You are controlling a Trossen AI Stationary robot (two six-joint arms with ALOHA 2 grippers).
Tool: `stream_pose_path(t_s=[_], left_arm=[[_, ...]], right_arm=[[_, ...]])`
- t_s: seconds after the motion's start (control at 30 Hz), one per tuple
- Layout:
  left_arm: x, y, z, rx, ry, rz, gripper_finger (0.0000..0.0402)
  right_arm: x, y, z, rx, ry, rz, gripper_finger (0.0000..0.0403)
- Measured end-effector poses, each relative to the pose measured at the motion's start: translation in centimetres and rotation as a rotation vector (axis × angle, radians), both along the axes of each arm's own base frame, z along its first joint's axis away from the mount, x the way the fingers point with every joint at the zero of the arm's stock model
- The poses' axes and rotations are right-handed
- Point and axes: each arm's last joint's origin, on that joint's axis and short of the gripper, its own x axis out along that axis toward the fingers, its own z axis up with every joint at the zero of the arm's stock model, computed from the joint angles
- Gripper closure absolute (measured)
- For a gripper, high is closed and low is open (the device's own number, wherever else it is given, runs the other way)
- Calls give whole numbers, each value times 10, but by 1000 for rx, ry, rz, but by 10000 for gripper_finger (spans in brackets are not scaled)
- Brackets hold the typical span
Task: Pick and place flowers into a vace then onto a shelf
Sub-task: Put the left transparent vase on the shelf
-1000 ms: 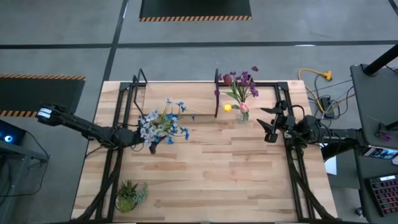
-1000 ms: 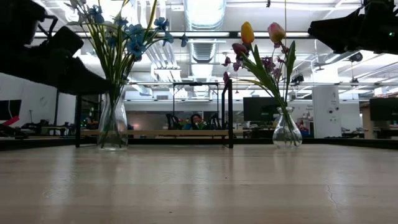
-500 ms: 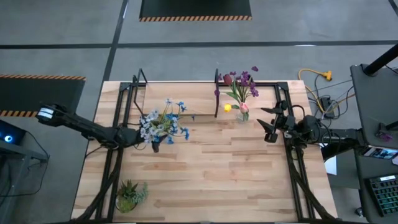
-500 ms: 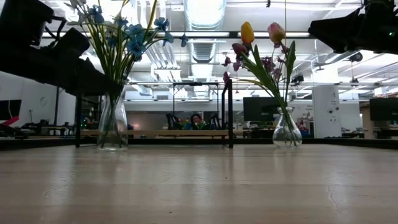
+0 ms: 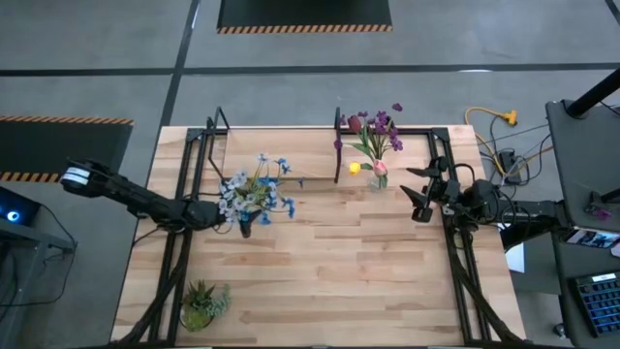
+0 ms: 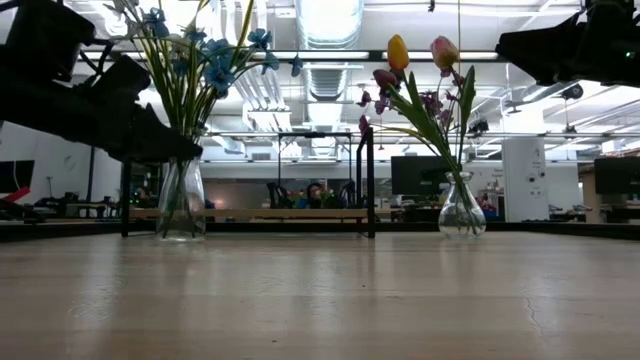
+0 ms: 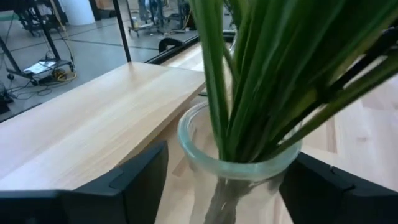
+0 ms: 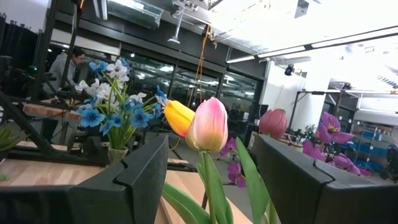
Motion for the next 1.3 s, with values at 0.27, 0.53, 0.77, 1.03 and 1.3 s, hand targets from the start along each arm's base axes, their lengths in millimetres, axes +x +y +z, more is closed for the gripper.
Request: stream_pose_path(t_s=[0.27, 0.53, 0.77, 1.03, 1.3], left_arm=[[1, 0, -1, -10, -3, 4, 215], [10, -1, 15, -14, -59, 32, 231], [29, 2, 56, 103, -124, 141, 228], [46, 36, 89, 83, -29, 328, 227], [47, 70, 97, 71, 91, 595, 227]], right_arm=[[0, 0, 0, -1, 0, -1, 170], [0, 0, 0, -1, 0, 0, 170], [0, 0, 0, -2, 1, 0, 170], [0, 0, 0, -1, 1, 1, 170], [0, 0, -1, 5, 5, 4, 170]])
